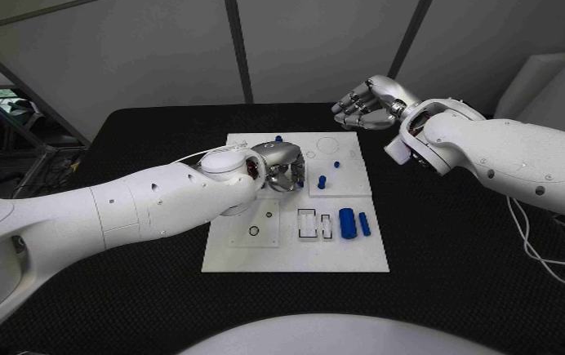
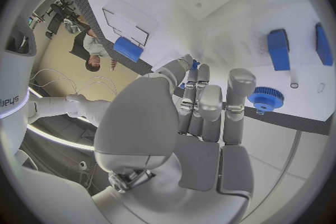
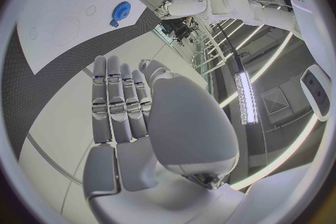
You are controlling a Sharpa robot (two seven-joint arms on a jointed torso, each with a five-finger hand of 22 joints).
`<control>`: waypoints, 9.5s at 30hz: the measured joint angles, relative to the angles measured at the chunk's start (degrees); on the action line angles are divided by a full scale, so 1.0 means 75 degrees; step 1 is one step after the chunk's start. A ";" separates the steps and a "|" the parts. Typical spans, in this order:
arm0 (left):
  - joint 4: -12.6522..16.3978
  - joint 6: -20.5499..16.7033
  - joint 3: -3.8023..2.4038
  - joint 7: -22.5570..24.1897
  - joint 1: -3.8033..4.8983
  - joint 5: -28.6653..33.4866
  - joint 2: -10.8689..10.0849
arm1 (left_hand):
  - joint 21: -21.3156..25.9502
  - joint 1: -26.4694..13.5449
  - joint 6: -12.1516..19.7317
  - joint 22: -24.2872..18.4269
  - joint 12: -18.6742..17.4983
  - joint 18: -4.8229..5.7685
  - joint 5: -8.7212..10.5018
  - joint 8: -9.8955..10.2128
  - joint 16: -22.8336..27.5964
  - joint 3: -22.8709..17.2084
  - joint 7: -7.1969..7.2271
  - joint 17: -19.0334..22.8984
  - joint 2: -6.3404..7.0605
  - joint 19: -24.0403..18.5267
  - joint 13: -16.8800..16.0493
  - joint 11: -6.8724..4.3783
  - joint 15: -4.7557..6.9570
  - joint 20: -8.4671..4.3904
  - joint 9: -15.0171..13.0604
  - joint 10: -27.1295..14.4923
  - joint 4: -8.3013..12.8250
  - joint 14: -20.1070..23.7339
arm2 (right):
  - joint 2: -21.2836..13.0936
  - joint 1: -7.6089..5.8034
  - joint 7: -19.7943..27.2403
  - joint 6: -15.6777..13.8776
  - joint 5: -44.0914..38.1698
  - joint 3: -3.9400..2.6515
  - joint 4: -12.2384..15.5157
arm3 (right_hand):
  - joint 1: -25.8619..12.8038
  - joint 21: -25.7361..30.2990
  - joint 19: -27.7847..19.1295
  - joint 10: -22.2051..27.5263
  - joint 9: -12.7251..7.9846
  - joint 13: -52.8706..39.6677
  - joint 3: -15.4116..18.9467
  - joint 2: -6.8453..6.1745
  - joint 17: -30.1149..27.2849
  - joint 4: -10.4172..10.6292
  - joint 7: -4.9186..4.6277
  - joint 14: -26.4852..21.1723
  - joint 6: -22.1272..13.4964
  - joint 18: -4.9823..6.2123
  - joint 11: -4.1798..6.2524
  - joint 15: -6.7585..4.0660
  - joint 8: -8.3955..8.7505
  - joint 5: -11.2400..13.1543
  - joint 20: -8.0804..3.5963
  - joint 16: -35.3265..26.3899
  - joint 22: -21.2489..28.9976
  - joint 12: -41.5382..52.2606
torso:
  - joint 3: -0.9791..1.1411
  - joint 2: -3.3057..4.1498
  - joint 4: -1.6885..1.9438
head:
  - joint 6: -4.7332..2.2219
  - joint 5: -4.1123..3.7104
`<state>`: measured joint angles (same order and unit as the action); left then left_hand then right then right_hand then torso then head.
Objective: Assemble the parts on the task board
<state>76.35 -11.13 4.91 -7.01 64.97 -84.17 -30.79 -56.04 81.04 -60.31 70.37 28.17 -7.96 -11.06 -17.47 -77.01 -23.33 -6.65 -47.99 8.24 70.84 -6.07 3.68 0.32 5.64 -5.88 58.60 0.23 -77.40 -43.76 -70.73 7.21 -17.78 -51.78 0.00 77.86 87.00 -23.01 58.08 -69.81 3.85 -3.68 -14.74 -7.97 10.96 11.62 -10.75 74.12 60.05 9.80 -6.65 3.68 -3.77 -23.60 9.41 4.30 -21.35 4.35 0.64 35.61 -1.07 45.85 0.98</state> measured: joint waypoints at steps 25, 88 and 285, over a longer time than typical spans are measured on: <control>0.0684 -0.0107 -0.0643 0.0008 0.0088 -0.0009 -0.0892 | 0.0000 -0.0070 0.0001 -0.0002 -0.0037 0.0001 0.0000 0.0014 0.0000 -0.0094 0.0000 0.0039 0.0070 -0.0001 0.0015 0.0000 -0.0002 0.0000 0.0027 0.0000 -0.0010 -0.0001 | -0.0026 0.0030 0.0008 -0.0008 -0.0001 0.0000 -0.0049 | 0.0000 0.0000 0.0000 0.0000 0.0000 0.0000 0.0000 0.0000 0.0000 0.0000 0.0000 0.0000 0.0000 -0.0001 0.0000 0.0000 0.0000 0.0000 0.0000 0.0000 0.0001 0.0000 | 0.0000 -0.0004 0.0004 | -0.0064 0.0068; -0.0463 0.0393 -0.0663 -0.0022 -0.0073 0.0355 -0.1247 | 0.0178 -0.0209 -0.0205 0.0025 -0.1154 0.0002 0.0009 0.0280 -0.0163 -0.0947 -0.0149 -0.0120 0.0350 -0.0001 0.0292 0.0089 -0.0070 0.0000 0.0049 0.0469 0.0042 -0.0069 | -0.0041 0.0052 0.0009 -0.0009 -0.0001 0.0000 -0.0065 | -0.0041 0.0000 -0.0028 0.0000 0.0000 0.0000 0.0000 -0.0041 0.0000 0.0000 0.0000 0.0000 0.0000 0.0000 0.0000 0.0000 0.0000 0.0000 -0.0028 0.0000 -0.0006 0.0000 | 0.0010 0.0009 -0.0012 | -0.0012 0.0230; -0.0410 0.0180 -0.0603 0.0152 -0.0086 0.0827 -0.1157 | 0.0415 -0.0481 0.0619 0.0169 -0.2928 0.0003 -0.0235 0.1301 0.0400 -0.1253 -0.0397 0.0868 0.0680 0.0162 0.0241 0.0330 -0.0137 0.0111 0.0118 0.0703 0.0222 -0.0001 | -0.0024 0.0052 0.0017 -0.0008 -0.0001 0.0000 -0.0074 | -0.0161 0.0000 -0.0056 0.0000 0.0000 0.0000 -0.0061 0.0000 -0.0006 -0.0018 0.0000 0.0000 0.0000 0.0000 0.0000 0.0000 0.0000 0.0000 0.0002 0.0000 -0.0030 0.0000 | 0.0005 0.0004 -0.0004 | 0.0011 0.0197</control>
<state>73.28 -9.78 0.39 -5.87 64.32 -77.97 -39.47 -52.93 77.44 -55.67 71.63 6.20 -7.94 -12.83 -7.71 -74.01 -32.73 -9.63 -41.48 13.34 72.06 -4.26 6.16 -0.71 6.47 -4.99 63.87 1.90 -77.41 -43.95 -70.34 7.34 -17.84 -51.79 0.00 77.30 85.79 -23.01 57.66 -69.81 3.85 -3.68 -15.19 -7.96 10.92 11.48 -10.75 74.12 60.05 9.80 -6.66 3.68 -3.77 -23.60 9.42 4.30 -21.57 4.35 0.68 35.64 -1.09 45.93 2.46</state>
